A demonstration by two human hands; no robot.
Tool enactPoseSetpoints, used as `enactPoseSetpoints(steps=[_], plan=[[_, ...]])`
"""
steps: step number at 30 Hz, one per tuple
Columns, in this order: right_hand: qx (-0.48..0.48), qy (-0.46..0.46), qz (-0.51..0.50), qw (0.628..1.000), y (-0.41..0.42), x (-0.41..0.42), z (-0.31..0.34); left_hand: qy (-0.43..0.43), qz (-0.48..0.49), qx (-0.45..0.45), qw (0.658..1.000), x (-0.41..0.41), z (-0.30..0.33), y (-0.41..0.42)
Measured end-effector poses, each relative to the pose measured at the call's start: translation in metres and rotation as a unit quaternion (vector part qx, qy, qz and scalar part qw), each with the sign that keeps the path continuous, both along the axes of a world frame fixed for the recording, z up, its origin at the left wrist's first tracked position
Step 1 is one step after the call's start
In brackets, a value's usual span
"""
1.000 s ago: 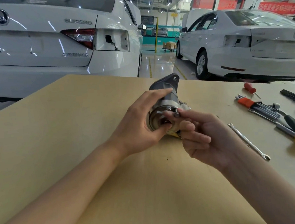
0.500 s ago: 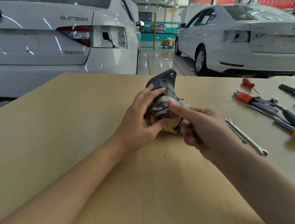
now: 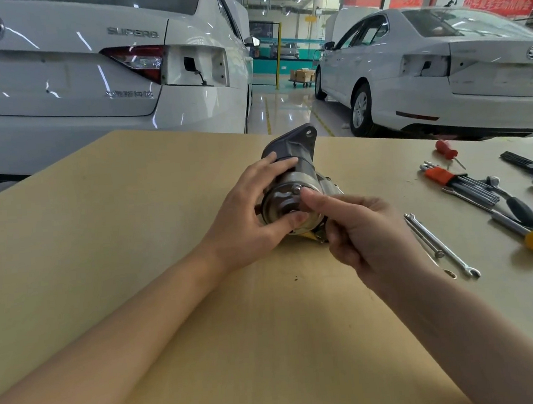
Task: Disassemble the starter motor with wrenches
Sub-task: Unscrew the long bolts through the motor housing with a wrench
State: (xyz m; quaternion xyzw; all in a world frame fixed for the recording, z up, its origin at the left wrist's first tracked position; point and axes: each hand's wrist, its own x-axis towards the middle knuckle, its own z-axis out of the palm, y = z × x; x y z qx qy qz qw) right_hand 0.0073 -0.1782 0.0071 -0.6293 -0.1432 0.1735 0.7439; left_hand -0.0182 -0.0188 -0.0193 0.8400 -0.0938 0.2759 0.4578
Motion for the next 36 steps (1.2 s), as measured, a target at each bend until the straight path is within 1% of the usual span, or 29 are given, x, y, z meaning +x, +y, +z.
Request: enactPoseSetpoints(steps=[1, 2, 3, 5, 7, 9, 11, 13, 18, 21, 25, 27, 29, 31, 33, 36], plan=[[-0.001, -0.016, -0.014, 1.000, -0.001, 0.000, -0.001, 0.006, -0.002, -0.016, 1.000, 0.000, 0.000, -0.001], [0.003, -0.018, -0.015, 1.000, -0.001, -0.001, -0.002, 0.021, -0.007, -0.054, 0.998, 0.001, 0.000, -0.002], [0.007, -0.010, -0.008, 1.000, -0.001, -0.001, -0.002, 0.047, -0.013, -0.116, 0.992, 0.002, 0.000, -0.003], [0.014, 0.028, 0.030, 0.999, -0.001, -0.002, -0.001, 0.120, -0.022, -0.234, 0.964, 0.005, 0.000, -0.003], [0.057, 0.091, 0.093, 0.990, -0.002, -0.003, 0.000, 0.181, -0.071, -0.295, 0.936, 0.011, -0.001, 0.001], [0.122, 0.135, 0.137, 0.974, -0.001, -0.003, 0.001, 0.221, -0.139, -0.307, 0.915, 0.012, 0.000, 0.003], [0.147, 0.148, 0.141, 0.968, 0.000, -0.002, 0.002, 0.234, -0.167, -0.308, 0.907, 0.012, -0.001, 0.005], [0.128, 0.141, 0.124, 0.974, 0.001, -0.001, 0.002, 0.231, -0.175, -0.316, 0.903, 0.013, -0.002, 0.004], [0.021, 0.061, 0.048, 0.997, 0.002, -0.001, 0.003, 0.196, -0.193, -0.387, 0.880, 0.019, -0.006, -0.003], [0.031, 0.049, 0.009, 0.998, 0.001, 0.000, 0.002, 0.189, -0.198, -0.423, 0.864, 0.023, -0.008, -0.004], [0.021, 0.056, 0.014, 0.998, 0.000, -0.002, 0.002, 0.176, -0.191, -0.428, 0.866, 0.028, -0.010, -0.003], [0.029, 0.088, 0.050, 0.994, -0.001, -0.002, 0.003, 0.177, -0.194, -0.424, 0.867, 0.029, -0.011, -0.002], [0.074, 0.126, 0.110, 0.983, -0.001, -0.003, 0.004, 0.170, -0.194, -0.417, 0.871, 0.028, -0.010, -0.003], [0.122, 0.146, 0.139, 0.972, 0.001, -0.002, 0.005, 0.161, -0.188, -0.418, 0.874, 0.028, -0.008, -0.004], [0.125, 0.139, 0.134, 0.973, 0.002, 0.000, 0.004, 0.152, -0.189, -0.419, 0.875, 0.028, -0.008, -0.003], [0.050, 0.066, 0.078, 0.994, 0.002, 0.000, 0.002, 0.147, -0.188, -0.414, 0.878, 0.027, -0.008, -0.003]])
